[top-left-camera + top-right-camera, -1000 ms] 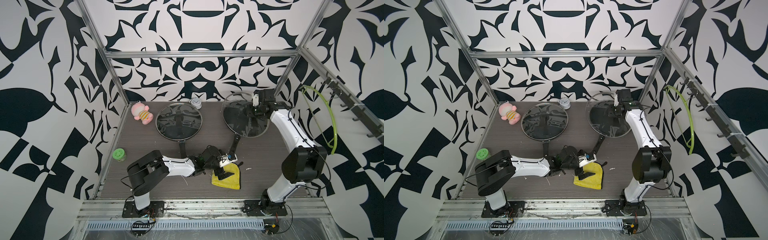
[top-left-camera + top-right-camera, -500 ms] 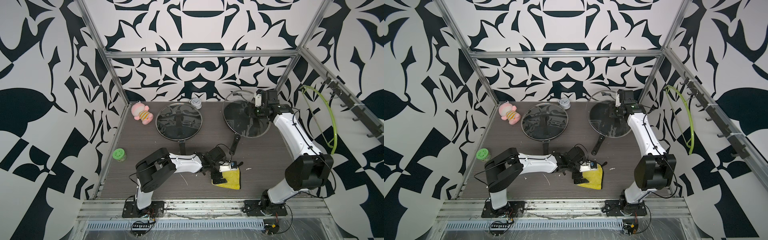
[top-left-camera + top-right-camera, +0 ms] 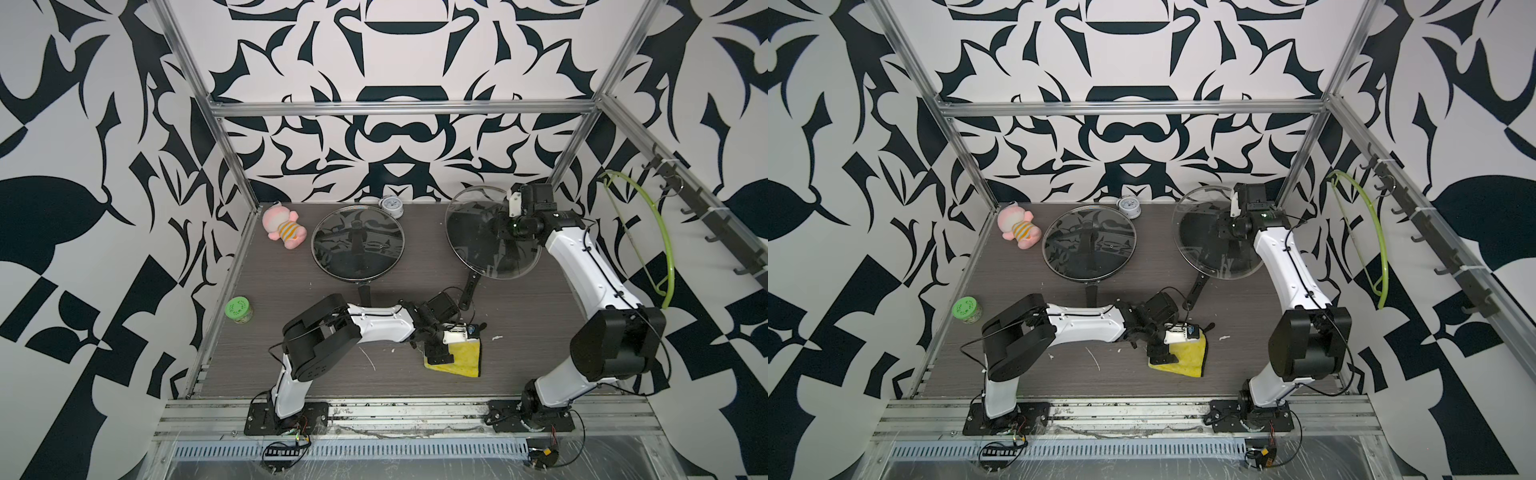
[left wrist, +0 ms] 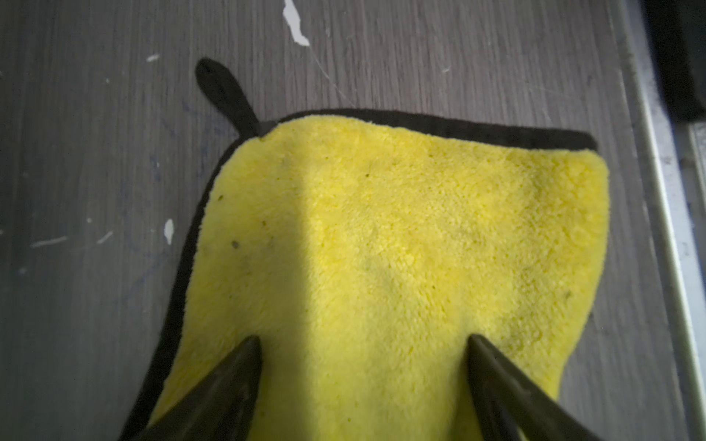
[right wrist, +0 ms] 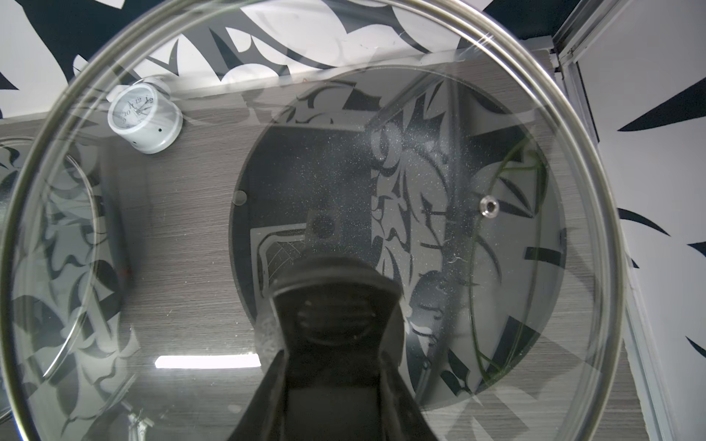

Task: Wipe the pot lid with a cloth
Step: Pick up the cleaning item at the center of the board.

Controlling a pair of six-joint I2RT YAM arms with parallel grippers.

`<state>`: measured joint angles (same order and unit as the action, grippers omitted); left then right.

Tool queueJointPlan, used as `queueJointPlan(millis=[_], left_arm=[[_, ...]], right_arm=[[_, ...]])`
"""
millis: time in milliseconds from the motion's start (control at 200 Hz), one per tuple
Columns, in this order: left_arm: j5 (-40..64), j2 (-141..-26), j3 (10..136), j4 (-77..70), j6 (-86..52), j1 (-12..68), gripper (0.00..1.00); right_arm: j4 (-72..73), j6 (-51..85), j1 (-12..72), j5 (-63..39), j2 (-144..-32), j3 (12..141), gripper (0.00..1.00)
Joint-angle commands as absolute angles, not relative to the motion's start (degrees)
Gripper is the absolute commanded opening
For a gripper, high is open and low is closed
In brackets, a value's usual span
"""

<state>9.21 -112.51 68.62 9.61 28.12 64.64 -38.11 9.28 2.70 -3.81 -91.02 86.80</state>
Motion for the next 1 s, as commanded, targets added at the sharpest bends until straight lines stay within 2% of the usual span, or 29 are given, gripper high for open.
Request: queueJointPlan(millis=[0,195,250,680,995], left_arm=[[4.5,-115.9,67.2,15.5,29.2,64.4,0.67],[3.8,-114.1,64.4,12.8,28.2,64.1,0.11],[3.8,-113.0,63.3,11.6,27.2,63.8,0.0],[9.2,-97.7,51.1,-2.0,17.1,56.6,0.0],[14.7,-87.0,45.4,-17.0,6.7,53.4,0.0]], right_arm=[[-28.8,9.3,2.9,-4.1,-85.3,88.9,0.0],[-28.5,10.0,2.9,-4.6,-84.9,88.8,0.0],[-28.3,10.3,2.9,-4.9,-84.7,88.6,0.0],[-23.2,17.7,2.8,-12.6,-81.0,83.1,0.0],[-14.9,29.2,1.1,-27.3,-76.9,77.4,0.0]])
